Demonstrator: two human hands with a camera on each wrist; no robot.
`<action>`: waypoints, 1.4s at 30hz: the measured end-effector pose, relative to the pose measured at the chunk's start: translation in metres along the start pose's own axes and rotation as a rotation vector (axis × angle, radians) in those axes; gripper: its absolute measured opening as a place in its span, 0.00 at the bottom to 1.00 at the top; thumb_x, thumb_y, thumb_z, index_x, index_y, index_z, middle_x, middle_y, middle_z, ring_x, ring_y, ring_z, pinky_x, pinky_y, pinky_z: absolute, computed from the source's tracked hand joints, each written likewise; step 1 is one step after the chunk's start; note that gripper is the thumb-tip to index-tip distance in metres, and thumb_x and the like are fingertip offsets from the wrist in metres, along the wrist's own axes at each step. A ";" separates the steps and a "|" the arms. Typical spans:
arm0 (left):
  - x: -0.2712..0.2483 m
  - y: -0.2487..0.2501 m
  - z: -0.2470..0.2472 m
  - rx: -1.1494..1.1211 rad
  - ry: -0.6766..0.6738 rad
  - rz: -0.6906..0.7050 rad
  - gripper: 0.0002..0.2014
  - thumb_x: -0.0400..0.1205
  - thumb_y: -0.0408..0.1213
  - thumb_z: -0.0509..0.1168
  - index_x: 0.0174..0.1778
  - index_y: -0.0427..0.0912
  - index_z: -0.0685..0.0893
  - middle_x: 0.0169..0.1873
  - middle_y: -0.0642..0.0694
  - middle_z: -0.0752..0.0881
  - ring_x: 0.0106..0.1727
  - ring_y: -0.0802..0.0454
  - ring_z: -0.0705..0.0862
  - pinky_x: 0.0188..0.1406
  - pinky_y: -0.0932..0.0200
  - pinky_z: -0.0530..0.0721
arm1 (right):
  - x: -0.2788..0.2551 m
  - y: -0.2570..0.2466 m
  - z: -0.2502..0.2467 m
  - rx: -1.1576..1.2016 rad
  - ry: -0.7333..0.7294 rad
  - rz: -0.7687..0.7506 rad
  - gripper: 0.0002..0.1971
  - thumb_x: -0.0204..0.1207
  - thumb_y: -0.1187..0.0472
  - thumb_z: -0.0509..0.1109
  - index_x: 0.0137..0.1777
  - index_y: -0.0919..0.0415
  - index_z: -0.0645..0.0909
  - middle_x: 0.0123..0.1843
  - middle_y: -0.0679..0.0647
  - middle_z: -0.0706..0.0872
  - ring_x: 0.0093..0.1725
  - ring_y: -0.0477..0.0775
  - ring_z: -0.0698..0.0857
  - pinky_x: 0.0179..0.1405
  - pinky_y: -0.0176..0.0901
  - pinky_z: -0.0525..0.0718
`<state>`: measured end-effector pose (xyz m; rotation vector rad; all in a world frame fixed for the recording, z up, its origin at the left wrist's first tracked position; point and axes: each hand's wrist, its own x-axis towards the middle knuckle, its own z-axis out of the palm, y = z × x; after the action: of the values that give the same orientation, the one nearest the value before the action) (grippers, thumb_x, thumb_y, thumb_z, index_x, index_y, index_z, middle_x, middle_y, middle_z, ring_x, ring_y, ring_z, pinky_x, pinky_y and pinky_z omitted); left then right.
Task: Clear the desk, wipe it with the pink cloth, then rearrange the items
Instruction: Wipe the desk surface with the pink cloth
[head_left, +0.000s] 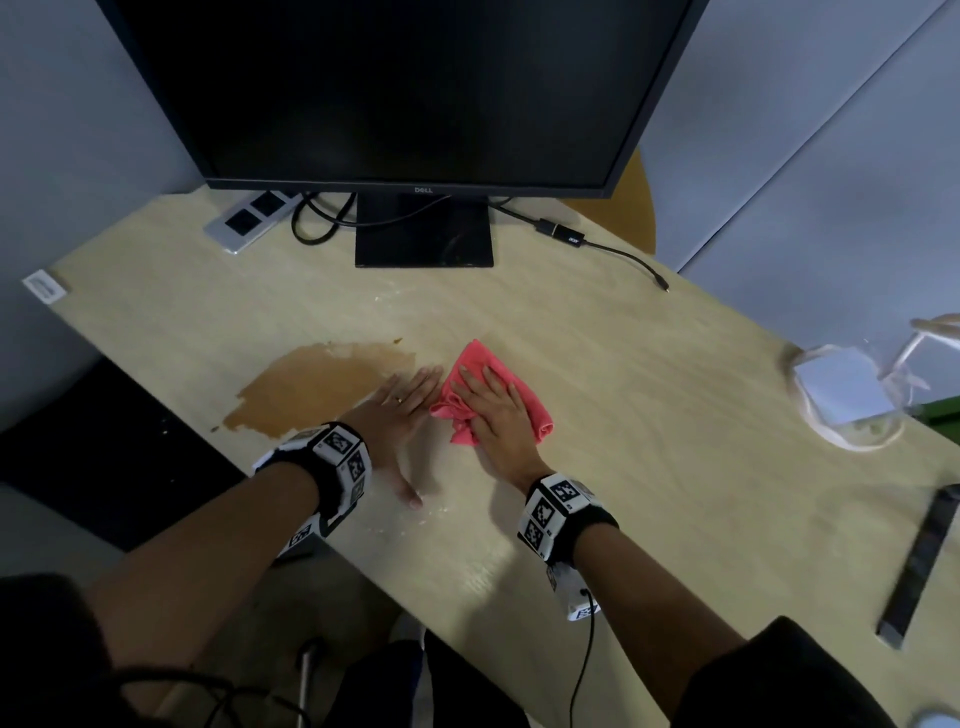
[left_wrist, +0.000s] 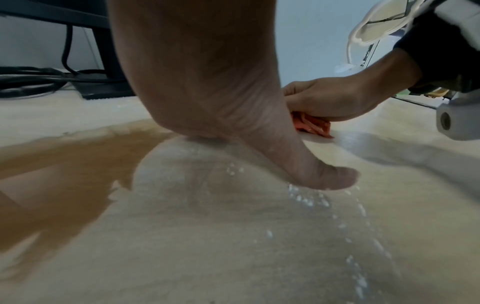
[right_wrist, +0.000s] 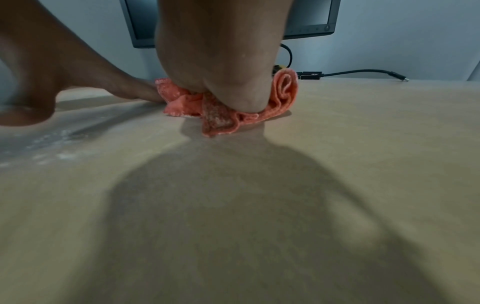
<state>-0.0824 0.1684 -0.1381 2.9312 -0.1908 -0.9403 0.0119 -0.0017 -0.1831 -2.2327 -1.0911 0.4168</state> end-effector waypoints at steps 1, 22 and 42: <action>-0.002 -0.001 0.000 0.004 0.011 0.005 0.72 0.58 0.76 0.67 0.77 0.41 0.23 0.71 0.43 0.18 0.74 0.46 0.19 0.72 0.49 0.20 | -0.002 -0.002 0.002 -0.001 -0.004 0.005 0.31 0.75 0.48 0.41 0.74 0.51 0.71 0.80 0.49 0.67 0.83 0.52 0.55 0.82 0.55 0.46; -0.106 -0.001 0.078 -0.215 0.140 -0.475 0.75 0.49 0.82 0.64 0.80 0.26 0.56 0.81 0.30 0.56 0.81 0.33 0.58 0.75 0.35 0.51 | -0.062 -0.056 0.043 -0.016 -0.109 0.023 0.31 0.74 0.47 0.41 0.77 0.48 0.66 0.82 0.46 0.60 0.83 0.49 0.50 0.80 0.44 0.36; -0.115 0.002 0.099 -0.452 0.226 -0.576 0.78 0.51 0.79 0.65 0.79 0.26 0.33 0.80 0.32 0.31 0.82 0.37 0.33 0.79 0.37 0.36 | -0.104 -0.086 0.055 0.421 -0.175 -0.027 0.16 0.69 0.70 0.62 0.54 0.67 0.87 0.60 0.57 0.87 0.69 0.39 0.75 0.73 0.40 0.70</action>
<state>-0.2327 0.1804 -0.1525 2.6485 0.8011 -0.5717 -0.1319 -0.0224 -0.1681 -1.8340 -1.0098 0.7661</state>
